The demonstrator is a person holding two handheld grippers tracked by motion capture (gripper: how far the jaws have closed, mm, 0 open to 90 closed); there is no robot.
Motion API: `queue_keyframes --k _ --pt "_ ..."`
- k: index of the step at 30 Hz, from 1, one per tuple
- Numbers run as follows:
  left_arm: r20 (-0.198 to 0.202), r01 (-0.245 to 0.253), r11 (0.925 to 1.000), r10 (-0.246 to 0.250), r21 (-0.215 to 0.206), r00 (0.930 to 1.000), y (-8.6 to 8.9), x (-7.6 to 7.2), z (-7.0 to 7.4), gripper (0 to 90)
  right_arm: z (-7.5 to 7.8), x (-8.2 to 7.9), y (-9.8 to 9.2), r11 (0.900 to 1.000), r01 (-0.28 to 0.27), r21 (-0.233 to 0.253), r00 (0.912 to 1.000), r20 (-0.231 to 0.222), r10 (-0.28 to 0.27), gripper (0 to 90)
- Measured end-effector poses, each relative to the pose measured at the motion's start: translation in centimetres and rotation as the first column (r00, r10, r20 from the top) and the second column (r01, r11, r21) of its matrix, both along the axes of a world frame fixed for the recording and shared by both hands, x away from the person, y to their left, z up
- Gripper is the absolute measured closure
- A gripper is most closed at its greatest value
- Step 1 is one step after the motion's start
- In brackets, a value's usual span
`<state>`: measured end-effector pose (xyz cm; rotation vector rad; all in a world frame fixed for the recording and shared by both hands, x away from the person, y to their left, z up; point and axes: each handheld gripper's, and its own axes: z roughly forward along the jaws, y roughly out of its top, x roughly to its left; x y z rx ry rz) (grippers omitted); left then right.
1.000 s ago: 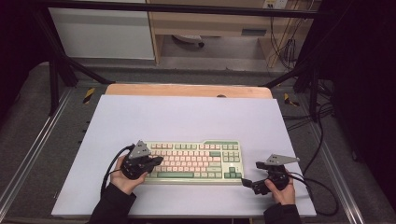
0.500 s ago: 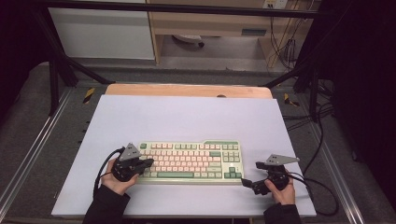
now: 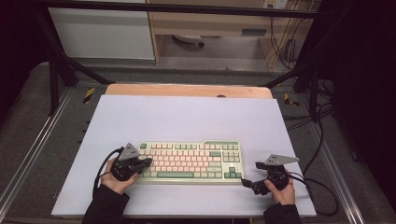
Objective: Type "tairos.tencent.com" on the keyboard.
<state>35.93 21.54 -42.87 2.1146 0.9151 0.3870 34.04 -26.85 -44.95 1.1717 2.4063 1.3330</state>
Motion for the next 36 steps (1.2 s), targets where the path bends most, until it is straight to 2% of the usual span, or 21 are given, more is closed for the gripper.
queue_keyframes --k 2,11,15,20,25,28,31,34,36 --pt "-0.006 0.001 1.0000 -0.001 0.009 1.0000 -0.1 0.0 -0.2 90.0 0.0 0.0 0.0 1.000 -0.001 0.000 1.0000 0.002 0.001 0.4" --pt "0.013 0.009 0.9999 -0.009 -0.008 0.9999 0.0 -0.4 0.3 90.0 0.4 -0.1 0.0 1.000 -0.002 0.008 0.9999 0.012 0.002 0.3" --pt "0.014 0.011 0.9999 -0.010 -0.012 0.9998 0.1 -0.6 0.4 90.0 1.0 -0.2 0.3 1.000 -0.003 0.007 0.9995 0.032 0.003 0.3" --pt "0.015 0.009 0.9998 -0.009 -0.017 0.9999 0.3 -0.7 0.4 90.0 2.1 -0.4 1.2 1.000 -0.009 -0.002 0.9982 0.060 0.010 0.3" --pt "0.017 0.010 0.9997 -0.009 -0.022 0.9998 0.4 -0.7 0.5 90.0 2.6 -0.4 2.1 1.000 -0.008 -0.003 0.9978 0.065 0.008 0.3" --pt "0.017 0.012 0.9995 -0.011 -0.030 0.9998 0.4 -0.7 0.6 90.0 2.9 -0.4 2.9 1.000 -0.015 -0.024 0.9975 0.069 0.017 0.4" --pt "0.017 0.012 0.9993 -0.011 -0.036 0.9998 0.5 -0.7 0.6 90.0 3.2 -0.4 3.7 1.000 -0.020 -0.023 0.9972 0.072 0.021 3.4" --pt "0.017 0.012 0.9991 -0.011 -0.040 0.9998 0.5 -0.7 0.6 90.0 3.6 -0.4 4.8 1.000 -0.019 -0.017 0.9964 0.082 0.020 10.9" --pt "0.018 0.012 0.9991 -0.011 -0.041 0.9998 0.5 -0.7 0.6 90.0 3.7 -0.3 5.0 1.000 -0.019 -0.007 0.9972 0.073 0.019 12.6"
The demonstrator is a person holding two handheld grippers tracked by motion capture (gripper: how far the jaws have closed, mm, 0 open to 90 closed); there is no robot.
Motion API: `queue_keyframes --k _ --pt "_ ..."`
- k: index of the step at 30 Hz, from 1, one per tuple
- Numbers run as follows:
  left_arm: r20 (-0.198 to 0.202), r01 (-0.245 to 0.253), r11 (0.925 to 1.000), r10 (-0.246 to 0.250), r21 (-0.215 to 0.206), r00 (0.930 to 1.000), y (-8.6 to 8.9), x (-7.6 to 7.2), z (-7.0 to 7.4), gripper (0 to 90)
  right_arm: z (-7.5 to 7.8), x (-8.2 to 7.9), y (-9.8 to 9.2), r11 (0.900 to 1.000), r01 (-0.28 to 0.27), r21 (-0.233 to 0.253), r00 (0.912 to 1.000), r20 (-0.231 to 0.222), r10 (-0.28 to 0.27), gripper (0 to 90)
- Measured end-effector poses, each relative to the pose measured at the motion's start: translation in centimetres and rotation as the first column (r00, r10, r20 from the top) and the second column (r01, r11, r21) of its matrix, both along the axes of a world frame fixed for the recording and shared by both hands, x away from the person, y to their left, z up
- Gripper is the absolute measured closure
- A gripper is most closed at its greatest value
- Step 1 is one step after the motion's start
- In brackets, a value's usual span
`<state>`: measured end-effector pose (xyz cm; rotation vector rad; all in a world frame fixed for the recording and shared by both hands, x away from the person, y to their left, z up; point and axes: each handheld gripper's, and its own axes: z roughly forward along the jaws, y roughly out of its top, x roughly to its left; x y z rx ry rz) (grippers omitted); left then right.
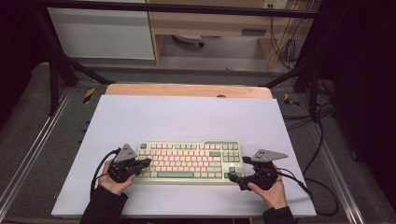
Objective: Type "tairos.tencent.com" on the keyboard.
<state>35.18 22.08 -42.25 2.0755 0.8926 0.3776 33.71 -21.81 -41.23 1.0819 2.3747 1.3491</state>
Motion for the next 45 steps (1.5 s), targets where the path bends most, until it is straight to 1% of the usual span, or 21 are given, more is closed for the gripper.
queue_keyframes --k 1,2,3,6,7,8,9,12,15,16,17,21,24,28,31,32,33,35,39,42,45 --pt "0.001 0.000 1.0000 0.000 0.000 1.0000 0.0 0.0 0.0 90.0 0.1 0.1 0.2 1.000 -0.010 0.003 0.9999 -0.001 0.010 14.4" --pt "0.001 0.001 1.0000 -0.001 -0.001 1.0000 0.0 0.0 0.0 90.0 0.2 0.1 0.5 1.000 -0.013 0.012 0.9999 0.004 0.013 20.4" --pt "0.002 0.001 1.0000 -0.001 -0.001 1.0000 0.0 0.0 0.0 90.0 0.2 0.1 0.5 1.000 -0.013 0.012 0.9999 0.004 0.013 20.4" --pt "0.002 0.002 1.0000 -0.002 -0.002 1.0000 0.0 0.0 0.0 90.0 0.3 0.2 1.2 0.999 -0.042 0.011 0.9991 0.010 0.042 27.0" --pt "0.001 0.003 1.0000 -0.003 -0.002 1.0000 0.0 0.0 0.0 90.0 0.3 0.2 1.2 0.999 -0.042 0.011 0.9991 0.010 0.042 27.0" --pt "0.001 0.004 1.0000 -0.004 -0.001 1.0000 0.0 0.0 0.0 90.0 0.3 0.2 1.6 0.999 -0.051 0.011 0.9986 0.010 0.051 30.5" --pt "0.002 0.004 1.0000 -0.004 -0.002 1.0000 0.0 0.0 0.0 90.0 0.3 0.2 1.6 0.999 -0.051 0.011 0.9986 0.010 0.051 30.5" --pt "0.004 0.004 1.0000 -0.004 -0.003 1.0000 0.0 0.0 0.0 90.0 0.4 0.3 2.2 0.998 -0.067 0.017 0.9978 0.004 0.067 35.8" --pt "0.003 0.002 1.0000 -0.002 -0.003 1.0000 0.0 0.0 0.0 90.0 0.8 0.5 3.1 0.996 -0.084 0.009 0.9965 0.002 0.084 40.8" --pt "0.002 0.003 1.0000 -0.003 -0.003 1.0000 0.0 0.0 0.0 90.0 1.0 0.6 3.9 0.996 -0.093 0.011 0.9956 0.007 0.093 43.2" --pt "0.003 0.003 1.0000 -0.003 -0.004 1.0000 0.0 0.0 0.0 90.0 1.0 0.6 3.9 0.996 -0.093 0.011 0.9956 0.007 0.093 43.2" --pt "0.001 0.006 1.0000 -0.006 -0.003 1.0000 0.0 0.0 -0.1 90.0 1.3 0.7 5.4 0.994 -0.108 0.000 0.9939 0.018 0.108 49.4" --pt "0.000 0.008 1.0000 -0.008 -0.004 1.0000 -0.1 0.0 -0.1 90.0 1.3 0.9 6.3 0.994 -0.108 -0.008 0.9941 0.012 0.108 53.6" --pt "-0.001 0.010 0.9999 -0.010 0.000 0.9999 -0.1 0.0 -0.1 90.0 1.2 1.3 7.5 0.993 -0.115 -0.016 0.9931 0.021 0.115 58.6" --pt "-0.002 0.012 0.9999 -0.012 -0.001 0.9999 -0.1 0.0 -0.1 90.0 1.2 1.5 8.4 0.993 -0.117 -0.009 0.9928 0.026 0.117 64.8" --pt "0.000 0.011 0.9999 -0.011 -0.002 0.9999 -0.1 0.0 -0.1 90.0 1.2 1.8 9.0 0.993 -0.114 -0.007 0.9931 0.026 0.114 68.8" --pt "0.001 0.011 0.9999 -0.011 -0.002 0.9999 -0.1 0.0 -0.1 90.0 1.2 1.8 9.0 0.993 -0.114 -0.007 0.9931 0.026 0.114 68.8" --pt "0.002 0.012 0.9999 -0.012 -0.002 0.9999 -0.1 0.0 0.0 90.0 1.0 2.2 9.7 0.994 -0.110 -0.001 0.9938 0.019 0.110 72.4" --pt "0.001 0.012 0.9999 -0.012 -0.002 0.9999 -0.1 0.0 -0.1 90.0 0.8 2.6 10.3 0.995 -0.100 -0.015 0.9948 0.014 0.101 75.2" --pt "-0.001 0.013 0.9999 -0.013 -0.001 0.9999 -0.1 0.0 -0.1 90.0 0.5 3.0 10.8 0.995 -0.098 -0.005 0.9952 0.003 0.098 78.7" --pt "0.000 0.013 0.9999 -0.013 -0.001 0.9999 -0.2 0.0 -0.1 90.0 0.3 3.3 11.2 0.996 -0.089 -0.008 0.9960 -0.008 0.089 81.5"
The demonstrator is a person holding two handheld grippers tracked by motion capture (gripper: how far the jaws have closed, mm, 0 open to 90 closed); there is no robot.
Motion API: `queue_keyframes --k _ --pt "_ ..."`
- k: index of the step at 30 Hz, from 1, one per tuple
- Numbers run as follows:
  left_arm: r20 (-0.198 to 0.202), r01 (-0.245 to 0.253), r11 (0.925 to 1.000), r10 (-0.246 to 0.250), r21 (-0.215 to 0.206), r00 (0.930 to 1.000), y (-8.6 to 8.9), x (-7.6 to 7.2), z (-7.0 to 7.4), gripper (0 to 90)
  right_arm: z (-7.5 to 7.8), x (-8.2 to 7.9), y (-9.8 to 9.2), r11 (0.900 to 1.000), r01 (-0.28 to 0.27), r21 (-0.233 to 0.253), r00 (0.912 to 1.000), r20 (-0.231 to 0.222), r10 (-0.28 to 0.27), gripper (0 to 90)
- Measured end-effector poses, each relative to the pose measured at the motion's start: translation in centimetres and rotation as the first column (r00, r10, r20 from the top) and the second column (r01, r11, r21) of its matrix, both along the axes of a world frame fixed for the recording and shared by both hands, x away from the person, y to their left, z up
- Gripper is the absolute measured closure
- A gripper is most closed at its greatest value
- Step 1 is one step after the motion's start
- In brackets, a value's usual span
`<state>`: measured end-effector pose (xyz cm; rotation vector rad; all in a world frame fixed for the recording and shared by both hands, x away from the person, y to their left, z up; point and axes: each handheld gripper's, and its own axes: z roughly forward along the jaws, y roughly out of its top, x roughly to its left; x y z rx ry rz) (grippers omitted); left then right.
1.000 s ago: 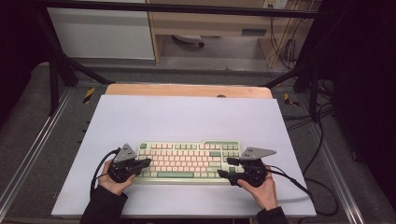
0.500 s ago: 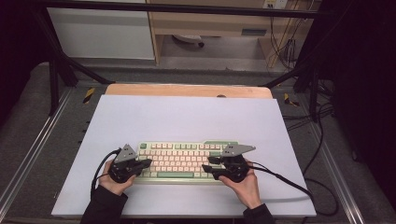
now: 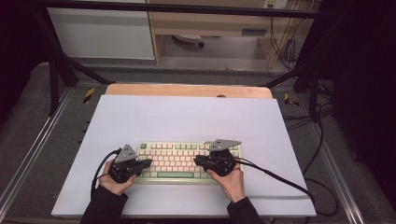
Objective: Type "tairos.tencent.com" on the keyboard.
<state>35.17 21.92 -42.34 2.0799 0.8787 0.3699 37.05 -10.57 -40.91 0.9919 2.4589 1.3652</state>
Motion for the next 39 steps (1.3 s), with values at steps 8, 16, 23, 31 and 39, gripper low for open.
queue_keyframes --k 8,16,23,31,39 --pt "0.001 0.000 1.0000 0.000 -0.001 1.0000 0.0 0.0 0.0 90.0 -0.5 1.0 1.6 1.000 0.005 -0.019 0.9996 -0.026 -0.006 88.8" --pt "-0.001 0.000 1.0000 0.000 0.000 1.0000 0.0 0.0 0.0 90.0 -1.2 1.9 2.4 0.999 0.023 -0.023 0.9993 -0.030 -0.024 90.0" --pt "-0.001 0.001 1.0000 -0.001 0.000 1.0000 0.0 0.0 0.0 90.0 -2.0 2.4 2.9 0.999 0.029 -0.029 0.9987 -0.042 -0.030 90.0" --pt "-0.001 0.001 1.0000 -0.001 0.000 1.0000 0.0 0.0 0.0 90.0 -2.2 2.4 3.0 0.999 0.021 -0.035 0.9990 -0.038 -0.022 90.0" --pt "-0.001 0.001 1.0000 -0.001 0.000 1.0000 0.0 0.0 0.0 90.0 -2.6 2.5 3.2 0.999 0.018 -0.041 0.9990 -0.041 -0.019 90.0"
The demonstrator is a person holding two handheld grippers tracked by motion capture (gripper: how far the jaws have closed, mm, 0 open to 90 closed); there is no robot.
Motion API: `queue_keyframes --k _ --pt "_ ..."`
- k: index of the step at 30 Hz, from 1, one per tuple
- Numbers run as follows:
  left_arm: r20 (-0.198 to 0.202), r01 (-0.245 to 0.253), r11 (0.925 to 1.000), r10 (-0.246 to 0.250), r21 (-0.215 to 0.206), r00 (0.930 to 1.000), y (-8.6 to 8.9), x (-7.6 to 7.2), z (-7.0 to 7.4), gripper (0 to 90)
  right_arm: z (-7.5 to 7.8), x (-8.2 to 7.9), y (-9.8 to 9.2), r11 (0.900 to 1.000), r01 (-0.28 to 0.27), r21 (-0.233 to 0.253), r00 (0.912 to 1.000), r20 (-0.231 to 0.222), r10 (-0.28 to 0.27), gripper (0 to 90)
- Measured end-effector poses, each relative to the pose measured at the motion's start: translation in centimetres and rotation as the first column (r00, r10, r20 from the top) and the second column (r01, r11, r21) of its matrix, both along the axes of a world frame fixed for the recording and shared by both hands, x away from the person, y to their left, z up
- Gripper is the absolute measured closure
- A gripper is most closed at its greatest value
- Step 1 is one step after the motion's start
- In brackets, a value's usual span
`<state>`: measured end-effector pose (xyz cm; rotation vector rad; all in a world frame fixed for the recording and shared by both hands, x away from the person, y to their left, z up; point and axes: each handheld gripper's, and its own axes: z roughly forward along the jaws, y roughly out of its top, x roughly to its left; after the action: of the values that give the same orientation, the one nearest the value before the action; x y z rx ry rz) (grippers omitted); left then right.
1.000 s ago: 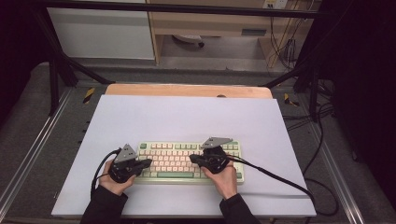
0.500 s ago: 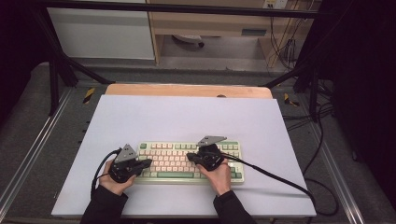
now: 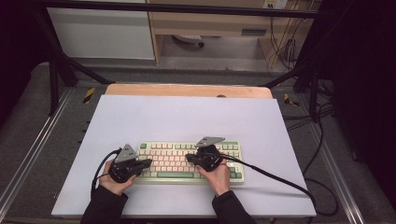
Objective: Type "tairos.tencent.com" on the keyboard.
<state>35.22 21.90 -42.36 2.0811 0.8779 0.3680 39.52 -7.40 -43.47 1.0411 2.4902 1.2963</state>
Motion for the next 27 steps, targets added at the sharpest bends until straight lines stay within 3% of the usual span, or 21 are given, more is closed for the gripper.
queue_keyframes --k 5,13,18,27 --pt "0.001 0.002 1.0000 -0.002 0.000 1.0000 0.0 0.0 0.0 90.0 0.0 0.0 0.1 1.000 -0.002 -0.009 1.0000 0.002 0.002 90.0" --pt "0.004 0.001 1.0000 -0.001 -0.002 1.0000 0.0 -0.1 0.1 90.0 1.5 -0.6 -0.7 1.000 -0.012 0.005 0.9997 0.020 0.012 90.0" --pt "0.006 0.001 1.0000 -0.001 -0.006 1.0000 0.1 -0.1 0.2 90.0 2.3 -0.9 -1.3 1.000 -0.022 -0.007 0.9992 0.034 0.022 90.0" --pt "0.006 0.003 1.0000 -0.003 -0.008 1.0000 -0.1 -0.1 0.3 90.0 2.7 -1.5 -3.3 1.000 -0.026 -0.004 0.9995 0.021 0.026 90.0"
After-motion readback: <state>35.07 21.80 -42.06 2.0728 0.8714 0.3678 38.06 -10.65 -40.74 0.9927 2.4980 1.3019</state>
